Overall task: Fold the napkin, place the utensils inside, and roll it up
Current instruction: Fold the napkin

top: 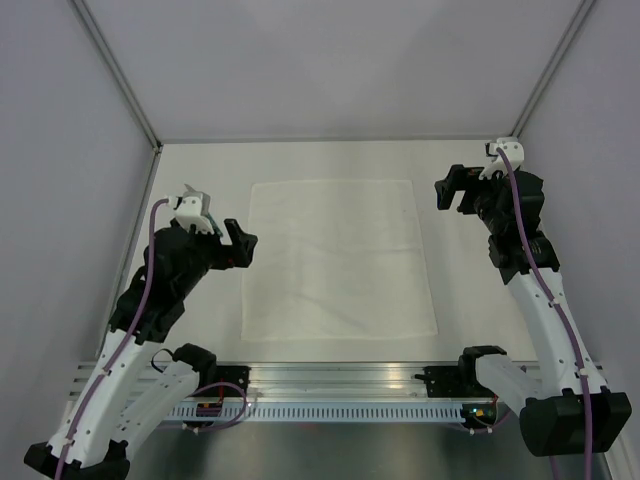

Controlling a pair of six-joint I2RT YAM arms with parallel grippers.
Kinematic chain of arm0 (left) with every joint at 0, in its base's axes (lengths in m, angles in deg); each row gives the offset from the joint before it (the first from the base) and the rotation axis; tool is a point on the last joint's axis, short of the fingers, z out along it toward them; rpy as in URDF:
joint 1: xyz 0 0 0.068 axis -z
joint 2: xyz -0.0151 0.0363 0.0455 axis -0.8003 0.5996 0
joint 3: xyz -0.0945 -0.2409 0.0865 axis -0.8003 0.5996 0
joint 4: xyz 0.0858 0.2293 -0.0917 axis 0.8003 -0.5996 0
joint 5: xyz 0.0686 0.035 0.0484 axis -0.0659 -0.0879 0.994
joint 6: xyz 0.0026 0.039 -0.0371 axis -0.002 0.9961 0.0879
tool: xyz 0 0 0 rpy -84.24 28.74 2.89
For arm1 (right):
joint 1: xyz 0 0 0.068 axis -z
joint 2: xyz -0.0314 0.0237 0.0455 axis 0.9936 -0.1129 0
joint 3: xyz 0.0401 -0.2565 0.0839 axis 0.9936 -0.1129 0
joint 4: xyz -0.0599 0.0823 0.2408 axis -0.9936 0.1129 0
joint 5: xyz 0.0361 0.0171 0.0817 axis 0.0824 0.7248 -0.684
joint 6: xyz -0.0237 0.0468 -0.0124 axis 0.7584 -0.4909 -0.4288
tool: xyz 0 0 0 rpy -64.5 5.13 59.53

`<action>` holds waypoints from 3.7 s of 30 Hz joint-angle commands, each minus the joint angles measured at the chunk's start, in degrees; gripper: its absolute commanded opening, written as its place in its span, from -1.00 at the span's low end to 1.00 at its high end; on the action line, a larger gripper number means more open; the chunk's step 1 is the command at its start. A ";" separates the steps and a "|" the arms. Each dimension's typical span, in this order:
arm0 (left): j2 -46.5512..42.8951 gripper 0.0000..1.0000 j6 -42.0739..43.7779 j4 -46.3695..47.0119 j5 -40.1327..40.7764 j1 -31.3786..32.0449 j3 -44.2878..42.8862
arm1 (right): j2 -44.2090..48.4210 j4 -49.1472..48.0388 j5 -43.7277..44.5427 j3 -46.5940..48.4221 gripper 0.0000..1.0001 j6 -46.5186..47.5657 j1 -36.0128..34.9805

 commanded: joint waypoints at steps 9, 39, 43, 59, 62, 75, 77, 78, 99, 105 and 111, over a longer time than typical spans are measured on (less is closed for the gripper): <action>8.83 0.75 -5.45 1.48 -5.64 3.13 -4.14 | -1.78 1.70 1.80 0.86 0.96 1.93 -1.14; 79.93 0.51 -2.65 36.91 21.52 61.67 -29.71 | -5.48 1.62 11.11 1.91 0.96 3.43 -1.32; 82.93 0.43 -2.39 37.61 21.08 62.03 -31.56 | -5.56 1.53 11.38 1.91 0.96 3.43 -1.23; 89.88 0.28 0.42 41.57 22.66 62.73 -32.71 | -6.09 1.44 11.38 1.74 0.96 3.43 -1.32; 90.32 0.13 0.25 41.57 23.45 62.73 -32.44 | -6.09 1.53 11.47 1.74 0.96 3.43 -1.23; 87.51 -0.95 1.65 42.80 25.83 62.55 -30.42 | -6.00 1.62 11.03 1.74 0.96 3.51 -1.24; 85.85 -0.95 1.83 43.50 25.65 62.47 -29.46 | -6.00 1.62 11.03 1.74 0.96 3.60 -1.23; 85.23 -0.95 1.74 43.59 25.22 62.38 -29.11 | -5.92 1.53 11.03 1.74 0.96 3.60 -1.23; 61.23 -0.95 -19.43 45.26 6.94 42.63 -8.64 | -6.00 2.23 8.13 1.74 0.96 3.43 -1.32; 57.71 -0.95 -22.78 45.08 2.28 32.70 -5.29 | -7.50 2.50 7.16 2.00 0.96 3.51 -1.32; 57.18 -0.95 -23.13 43.77 -2.03 24.52 -6.60 | -8.99 3.55 4.70 2.53 0.92 3.60 -1.32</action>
